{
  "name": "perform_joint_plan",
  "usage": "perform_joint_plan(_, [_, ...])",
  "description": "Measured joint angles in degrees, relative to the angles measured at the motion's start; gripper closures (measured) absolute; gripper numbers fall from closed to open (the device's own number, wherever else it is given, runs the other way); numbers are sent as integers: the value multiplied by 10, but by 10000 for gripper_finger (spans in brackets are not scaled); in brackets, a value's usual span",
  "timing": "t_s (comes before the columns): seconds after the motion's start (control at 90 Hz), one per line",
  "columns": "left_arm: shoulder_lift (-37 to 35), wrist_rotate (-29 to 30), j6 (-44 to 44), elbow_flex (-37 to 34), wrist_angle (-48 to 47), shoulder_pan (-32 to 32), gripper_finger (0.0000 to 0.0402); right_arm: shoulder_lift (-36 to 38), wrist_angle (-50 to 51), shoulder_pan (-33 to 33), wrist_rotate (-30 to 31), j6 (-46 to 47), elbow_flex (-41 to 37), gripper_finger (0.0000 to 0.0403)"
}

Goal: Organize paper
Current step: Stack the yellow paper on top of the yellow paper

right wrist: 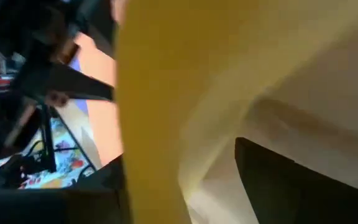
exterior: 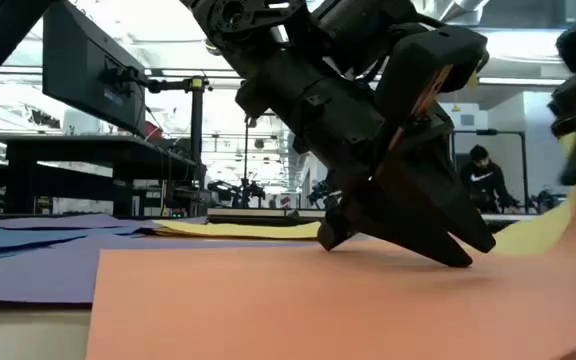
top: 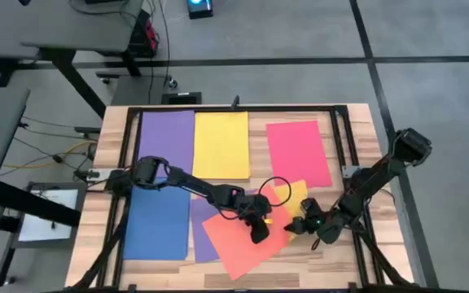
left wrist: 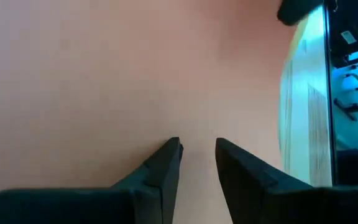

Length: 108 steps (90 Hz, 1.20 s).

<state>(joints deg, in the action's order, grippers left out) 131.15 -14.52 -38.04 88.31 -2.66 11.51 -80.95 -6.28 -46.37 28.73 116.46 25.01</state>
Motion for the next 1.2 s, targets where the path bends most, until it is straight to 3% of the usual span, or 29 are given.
perform_joint_plan(0.267, [0, -1, 6, 0, 0, 1, 311, 10, 143, -21, 34, 124, 7, 213])
perform_joint_plan(0.656, [0, -3, 19, 0, 2, 1, 311, 21, 167, 17, 53, 79, 7, 220])
perform_joint_plan(0.756, [-1, -3, 15, 0, 4, 1, 311, 21, 157, 23, 28, 46, 7, 261])
perform_joint_plan(0.922, [-22, -3, 3, -2, -11, -4, 311, 26, 151, 11, 6, -3, 7, 384])
perform_joint_plan(1.2, [-100, -2, 22, -2, -88, -21, 311, 90, 184, -13, -6, -63, 8, 402])
